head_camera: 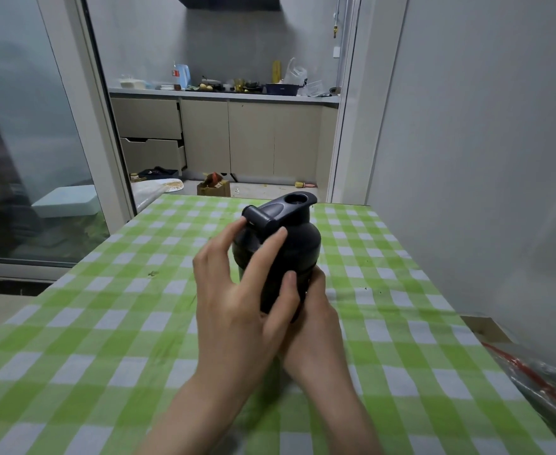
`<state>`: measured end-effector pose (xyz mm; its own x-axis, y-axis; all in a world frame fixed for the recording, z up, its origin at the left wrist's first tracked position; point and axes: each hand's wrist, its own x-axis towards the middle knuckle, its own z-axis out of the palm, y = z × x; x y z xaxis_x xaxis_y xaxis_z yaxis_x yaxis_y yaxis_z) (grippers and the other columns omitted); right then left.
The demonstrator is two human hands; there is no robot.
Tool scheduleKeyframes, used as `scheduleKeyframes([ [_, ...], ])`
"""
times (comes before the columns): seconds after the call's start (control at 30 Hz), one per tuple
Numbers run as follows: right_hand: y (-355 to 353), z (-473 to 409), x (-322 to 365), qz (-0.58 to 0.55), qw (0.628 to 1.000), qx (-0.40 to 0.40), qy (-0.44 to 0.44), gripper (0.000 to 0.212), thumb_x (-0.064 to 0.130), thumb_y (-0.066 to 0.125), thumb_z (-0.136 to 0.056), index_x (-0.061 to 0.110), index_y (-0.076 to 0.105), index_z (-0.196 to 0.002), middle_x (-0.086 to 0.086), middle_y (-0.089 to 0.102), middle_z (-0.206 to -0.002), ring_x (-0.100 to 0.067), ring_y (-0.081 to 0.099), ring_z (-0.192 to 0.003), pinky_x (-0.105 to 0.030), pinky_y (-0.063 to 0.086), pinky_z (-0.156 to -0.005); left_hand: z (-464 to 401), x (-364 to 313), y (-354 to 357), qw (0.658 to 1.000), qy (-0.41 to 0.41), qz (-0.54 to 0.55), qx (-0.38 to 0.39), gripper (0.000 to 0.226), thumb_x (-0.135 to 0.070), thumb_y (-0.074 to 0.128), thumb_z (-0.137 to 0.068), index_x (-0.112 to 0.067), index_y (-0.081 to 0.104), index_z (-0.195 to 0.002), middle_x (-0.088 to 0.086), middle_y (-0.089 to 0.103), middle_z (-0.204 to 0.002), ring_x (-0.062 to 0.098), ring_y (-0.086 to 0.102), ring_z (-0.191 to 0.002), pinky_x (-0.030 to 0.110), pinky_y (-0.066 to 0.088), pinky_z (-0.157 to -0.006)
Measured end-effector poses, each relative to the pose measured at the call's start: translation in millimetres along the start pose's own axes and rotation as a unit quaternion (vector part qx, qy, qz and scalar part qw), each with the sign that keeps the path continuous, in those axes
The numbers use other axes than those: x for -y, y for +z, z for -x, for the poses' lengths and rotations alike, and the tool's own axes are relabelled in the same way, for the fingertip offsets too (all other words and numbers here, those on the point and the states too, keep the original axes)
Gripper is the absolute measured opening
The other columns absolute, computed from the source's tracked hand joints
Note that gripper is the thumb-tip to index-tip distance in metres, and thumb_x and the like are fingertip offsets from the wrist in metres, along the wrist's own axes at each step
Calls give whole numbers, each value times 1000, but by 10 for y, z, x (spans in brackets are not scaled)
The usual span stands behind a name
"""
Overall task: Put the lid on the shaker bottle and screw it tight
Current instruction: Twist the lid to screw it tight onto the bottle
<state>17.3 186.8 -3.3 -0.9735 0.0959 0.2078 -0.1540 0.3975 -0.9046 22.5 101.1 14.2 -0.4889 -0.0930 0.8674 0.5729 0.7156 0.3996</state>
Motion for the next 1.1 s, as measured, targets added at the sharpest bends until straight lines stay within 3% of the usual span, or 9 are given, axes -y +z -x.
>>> scheduleKeyframes([
  [0.2,-7,-10,-24,-4,1000,1,-4,69,42,75,-65,32,35,-121,5,67,-104,-17,64,-87,-24,46,-57,-28,44,-24,997,-10,68,-35,35,-25,56,-83,-22,56,-118,10,48,-121,28,50,-112,37,43,-94],
  [0.33,23,-18,-36,4,1000,-3,-2,61,41,70,-70,35,32,-118,5,65,-106,-18,64,-88,-28,46,-60,-27,12,1,996,-25,77,-22,46,-31,61,-78,-9,56,-118,17,53,-122,20,51,-114,22,41,-96],
  [0.47,27,-33,-13,12,1000,-5,3,61,62,49,-59,32,35,-110,7,65,-96,-10,61,-73,-19,37,-49,-123,-64,32,987,-108,116,2,55,-50,69,-64,-34,35,-104,1,54,-114,20,55,-106,10,41,-81],
  [0.53,19,-36,-10,18,1000,-3,4,52,58,56,-58,39,30,-100,11,63,-89,-2,58,-70,-19,41,-49,-200,-55,71,981,-143,127,9,58,-53,73,-58,-42,26,-90,-4,53,-106,17,56,-99,9,42,-71],
  [0.67,23,-13,3,13,1000,-6,8,65,49,72,-61,37,31,-111,8,66,-100,-18,67,-84,-42,57,-67,-306,24,124,973,-155,169,32,62,-46,77,-52,-35,25,-84,-15,45,-89,0,54,-85,11,42,-63],
  [0.8,19,2,-8,7,1000,-4,13,85,43,78,-63,30,29,-132,6,61,-119,-20,62,-103,-43,55,-81,-418,241,26,932,-171,297,120,56,-39,73,-52,-27,31,-86,-5,54,-92,-4,57,-79,13,46,-67],
  [0.9,4,9,-13,-4,1000,-3,10,87,39,79,-65,30,28,-135,7,59,-123,-17,60,-107,-40,53,-86,-437,322,-42,912,-162,337,170,52,-35,71,-57,-23,35,-93,3,56,-113,5,60,-98,21,50,-77],
  [1.0,0,9,-9,-9,1000,6,18,88,39,80,-64,30,29,-134,6,61,-121,-18,61,-106,-40,54,-85,-306,233,-62,950,-146,259,97,42,-39,66,-66,-28,41,-99,3,48,-128,14,50,-120,30,47,-93],
  [1.1,19,-1,-21,0,1000,6,11,78,48,73,-62,29,33,-126,4,64,-111,-17,64,-93,-29,52,-65,-118,54,-28,979,-131,158,-7,44,-40,60,-71,-22,45,-108,7,49,-119,25,47,-119,44,45,-96],
])
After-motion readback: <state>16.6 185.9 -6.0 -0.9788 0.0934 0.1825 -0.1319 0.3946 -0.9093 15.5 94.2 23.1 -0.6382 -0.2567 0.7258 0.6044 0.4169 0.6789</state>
